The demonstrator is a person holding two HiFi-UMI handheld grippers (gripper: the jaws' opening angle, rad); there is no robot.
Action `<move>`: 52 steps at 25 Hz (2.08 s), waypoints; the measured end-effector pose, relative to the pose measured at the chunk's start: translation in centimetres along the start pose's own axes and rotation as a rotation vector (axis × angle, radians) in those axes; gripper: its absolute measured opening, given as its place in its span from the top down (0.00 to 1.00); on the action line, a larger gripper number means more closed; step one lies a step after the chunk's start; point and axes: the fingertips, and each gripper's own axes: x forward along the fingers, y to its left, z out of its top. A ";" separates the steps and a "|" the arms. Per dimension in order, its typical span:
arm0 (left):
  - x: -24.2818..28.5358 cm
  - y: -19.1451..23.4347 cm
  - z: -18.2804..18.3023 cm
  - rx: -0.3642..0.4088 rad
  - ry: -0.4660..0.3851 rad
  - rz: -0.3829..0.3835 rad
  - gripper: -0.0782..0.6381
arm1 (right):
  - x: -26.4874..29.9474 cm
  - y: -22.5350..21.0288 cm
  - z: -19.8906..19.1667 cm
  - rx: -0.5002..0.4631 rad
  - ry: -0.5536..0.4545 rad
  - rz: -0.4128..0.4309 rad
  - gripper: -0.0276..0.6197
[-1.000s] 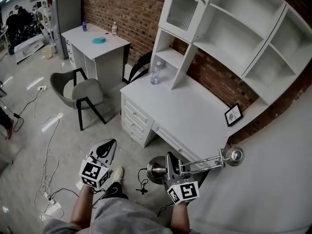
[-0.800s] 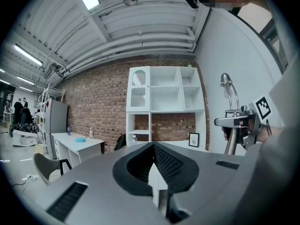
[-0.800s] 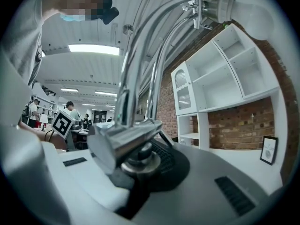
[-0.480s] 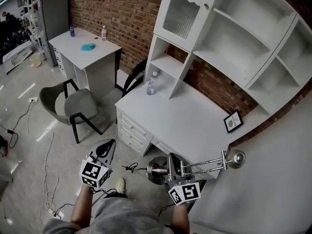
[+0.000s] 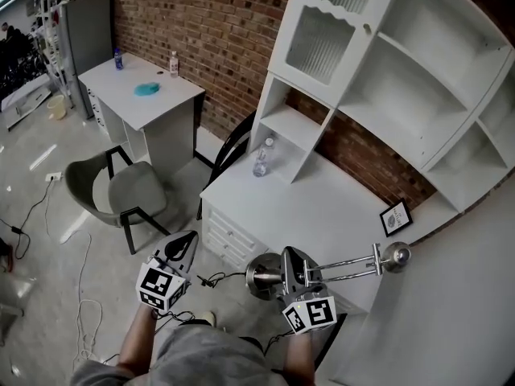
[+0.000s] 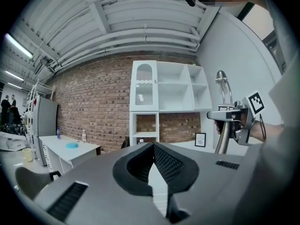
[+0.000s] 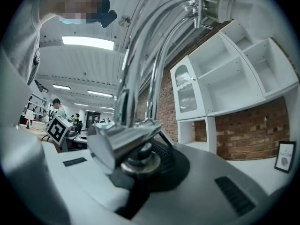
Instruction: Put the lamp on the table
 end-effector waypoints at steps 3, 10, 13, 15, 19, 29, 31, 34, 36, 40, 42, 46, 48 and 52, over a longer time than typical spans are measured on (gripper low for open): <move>0.5 2.1 -0.5 -0.009 0.000 0.009 0.89 | 2.6 -0.2 -0.4 0.019 0.001 -0.007 0.93; 1.4 5.2 -1.5 -0.032 0.001 0.053 0.89 | 7.3 -0.4 -1.7 -0.018 0.031 0.040 0.93; 2.2 6.7 -2.0 -0.046 0.011 0.082 0.89 | 10.0 -0.7 -2.2 -0.023 0.042 0.056 0.93; 2.9 7.5 -2.3 -0.052 0.020 0.097 0.89 | 11.6 -1.3 -2.6 -0.020 0.053 0.067 0.93; 4.6 9.1 -2.2 -0.056 0.005 0.120 0.89 | 14.9 -2.9 -3.2 -0.018 0.047 0.078 0.93; 11.6 13.6 -3.1 -0.057 0.027 0.181 0.89 | 23.2 -6.6 -6.3 -0.032 0.040 0.109 0.93; 12.9 14.4 -3.5 -0.065 0.040 0.190 0.89 | 24.9 -7.4 -6.9 -0.016 0.048 0.117 0.93; 14.7 15.3 -4.3 -0.062 0.058 0.199 0.89 | 27.4 -8.5 -8.2 0.013 0.067 0.134 0.93; 15.9 15.9 -4.6 -0.058 0.061 0.198 0.89 | 28.6 -9.0 -9.1 0.020 0.071 0.142 0.93; 17.6 17.5 -5.3 -0.063 0.060 0.208 0.89 | 31.1 -9.5 -11.2 0.014 0.092 0.156 0.93; 18.3 18.3 -5.7 -0.065 0.066 0.213 0.89 | 32.2 -9.7 -12.3 0.010 0.107 0.166 0.93; 19.9 19.7 -6.7 -0.068 0.091 0.217 0.89 | 34.1 -10.3 -14.4 0.010 0.126 0.175 0.93; 20.7 20.4 -7.2 -0.067 0.092 0.218 0.89 | 34.9 -10.5 -15.2 0.019 0.134 0.178 0.93; 22.4 21.3 -8.0 -0.064 0.104 0.206 0.89 | 36.2 -11.1 -16.9 0.037 0.144 0.186 0.93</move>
